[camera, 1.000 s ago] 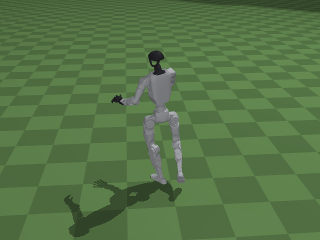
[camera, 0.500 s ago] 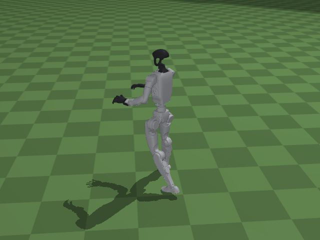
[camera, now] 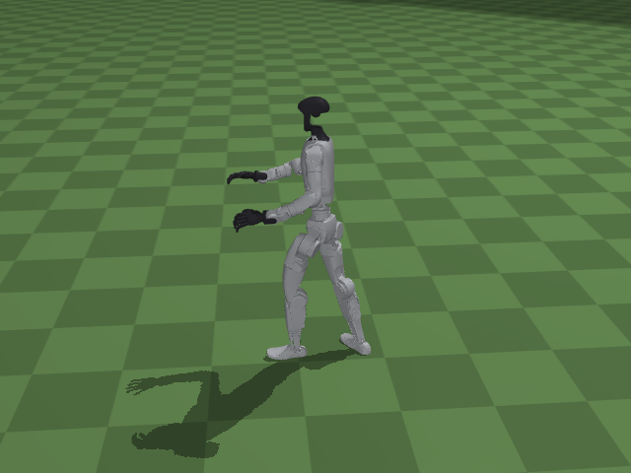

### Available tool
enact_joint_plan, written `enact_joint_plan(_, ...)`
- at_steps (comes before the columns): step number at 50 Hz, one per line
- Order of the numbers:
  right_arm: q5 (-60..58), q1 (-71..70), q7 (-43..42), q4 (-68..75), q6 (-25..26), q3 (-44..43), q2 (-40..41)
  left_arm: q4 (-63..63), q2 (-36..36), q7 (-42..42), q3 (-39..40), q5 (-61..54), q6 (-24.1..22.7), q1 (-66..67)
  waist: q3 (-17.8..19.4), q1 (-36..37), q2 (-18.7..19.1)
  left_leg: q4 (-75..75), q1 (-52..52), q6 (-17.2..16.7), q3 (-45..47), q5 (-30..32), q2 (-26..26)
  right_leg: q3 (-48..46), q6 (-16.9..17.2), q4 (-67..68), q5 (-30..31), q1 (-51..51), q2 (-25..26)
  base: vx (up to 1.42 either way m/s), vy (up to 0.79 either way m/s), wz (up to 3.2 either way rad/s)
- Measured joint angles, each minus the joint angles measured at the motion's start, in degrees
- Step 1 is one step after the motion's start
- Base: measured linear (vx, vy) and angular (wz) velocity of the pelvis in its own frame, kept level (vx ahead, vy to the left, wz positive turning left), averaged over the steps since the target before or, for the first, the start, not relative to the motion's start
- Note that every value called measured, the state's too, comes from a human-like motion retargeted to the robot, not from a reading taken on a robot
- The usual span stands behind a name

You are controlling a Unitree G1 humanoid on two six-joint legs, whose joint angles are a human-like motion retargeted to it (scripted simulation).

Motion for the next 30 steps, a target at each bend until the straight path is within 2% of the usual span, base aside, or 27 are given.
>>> enact_joint_plan(2, -0.79, -0.26, -0.26, 1.02, -0.21, 0.32, 1.62, 0.37, 0.0, -0.35, 0.47, 0.65, -0.28, 0.55, -1.14, 1.22, -0.72, -7.3, 0.19, -1.17, 6.07, 1.62, -0.86, -0.13, 1.3, 3.94, -1.36, -0.93, -0.54, 0.56, 0.01, -0.29)
enact_joint_plan(4, -0.91, -0.46, -0.51, 1.61, -0.08, 0.32, 2.65, 0.46, 0.32, -0.46, 1.03, 0.71, -0.14, 1.14, -1.89, 1.62, -1.24, -10.86, 0.66, -2.01, 9.1, 3.01, -1.2, 0.18, 1.17, 4.71, -1.44, -0.02, -0.23, 0.58, 0.04, -0.19)
enact_joint_plan(8, -0.37, 0.35, -0.69, 1.99, 0.27, -0.31, 4.29, 0.38, 1.82, -0.51, 2.04, 0.14, 0.2, 2.93, -3.56, 0.76, -2.57, -9.0, 2.39, -1.05, 7.27, 4.8, 0.2, 1.65, -0.38, 8.27, 0.48, 1.82, -0.04, 0.64, 0.09, -0.03)
enact_joint_plan(12, 1.05, 2.99, -0.48, 1.24, 0.17, -1.73, 4.79, -0.03, 3.76, -0.58, 2.49, -0.8, 0.24, 4.8, -4.65, -1.93, -3.87, -1.87, 4.75, 0.62, 3.83, 0.13, 2.47, 1.64, -2.98, 19.75, 7.25, 1.2, -2.08, 0.68, 0.17, 0.34)
enact_joint_plan(15, 2.67, 5.35, -0.12, -0.17, -0.5, -2.73, 3.57, -0.27, 4.75, -0.17, 1.81, -0.53, 0.42, 4.8, -3.51, -4.41, -3.19, 2.54, 8.33, 1.15, 0.83, -3.4, 3.94, 2.37, -7.2, 30.7, 15.0, 0.16, -3.17, 0.62, 0.22, 0.75)
enact_joint_plan(17, 3.88, 6.66, -0.24, -1.18, -0.49, -3.34, 2.28, -0.17, 5.44, 0.49, 0.54, -1.06, 0.58, 3.36, -2.78, -5.86, -3.46, 4.17, 9.96, 2.14, -1.39, -5.13, 3.53, 6.02, -6.77, 40.75, 17.83, -4.64, -3.73, 0.54, 0.2, 1.0)
enact_joint_plan(18, 4.45, 7.29, -0.39, -1.66, -0.29, -3.79, 1.65, -0.04, 5.82, 0.95, -0.36, -1.95, 0.51, 2.22, -2.55, -6.66, -3.97, 5.12, 10.18, 2.77, -2.77, -6.05, 3.01, 8.32, -5.2, 45.73, 18.22, -7.95, -3.71, 0.52, 0.17, 1.16)
enact_joint_plan(22, 6.05, 10.5, -0.81, -2.54, -1.59, -5.18, -0.63, 1.5, 4.86, 1.8, -4.01, 0.28, 1.12, -2.21, -1.81, -9.86, -3.09, 6.63, 12.77, 1.78, -8.79, -7.78, 2.65, 14.15, -4.45, 49.25, 12.87, -14.18, 0.68, 0.51, 0.13, 1.31)
enact_joint_plan(25, 6.58, 12.15, -0.78, -2.37, -2.13, -6.52, -1.97, 3.56, 2.78, 2.2, -6.9, 1.26, 1.5, -6.69, -0.37, -12.48, -2.1, 6.85, 15.01, 0.67, -13.57, -8.87, 2.33, 10.98, -6.81, 45.2, 8.75, -16.56, -0.36, 0.47, 0.1, 1.37)
enact_joint_plan(26, 6.7, 12.44, -0.48, -2.28, -2.39, -6.89, -2.59, 4.29, 1.85, 2.62, -7.83, 1.15, 1.56, -8.27, 0.51, -12.38, -1.69, 4.98, 15.95, 2.78, -25.65, -9.33, 1.2, 10.53, -7.79, 42.59, 7.55, -17.23, -0.58, 0.45, 0.07, 1.16)
enact_joint_plan(27, 6.81, 12.84, -0.33, -2.15, -2.54, -7.25, -3.03, 4.79, 1.05, 2.84, -8.78, 1.22, 1.61, -9.51, 1.13, -13.08, -1.48, 4.03, 16.82, 3.25, -30.78, -9.57, 0.52, 9.54, -8.46, 39.68, 6.36, -17.77, -0.96, 0.45, 0.05, 1.55)
enact_joint_plan(28, 6.9, 13.45, -0.47, -1.96, -2.44, -7.61, -3.12, 4.86, 0.52, 2.66, -9.74, 1.65, 1.64, -10.09, 1.23, -15.34, -1.64, 4.91, 17.56, 0.44, -22.01, -9.41, 0.74, 7.46, -8.54, 36.15, 5.19, -18.05, -1.67, 0.46, 0.02, 1.9)
enact_joint_plan(30, 7.07, 13.78, -0.4, -1.89, -2.34, -7.89, -3.31, 5.7, -0.54, 2.71, -11.21, 2.12, 1.7, -12.12, 2.3, -17.43, -1.84, 5.17, 19.05, -1.4, -21.04, -10.08, 0.38, 7.14, -8.07, 27.44, 4.87, -18.94, -0.99, 0.46, -0.01, 1.66)
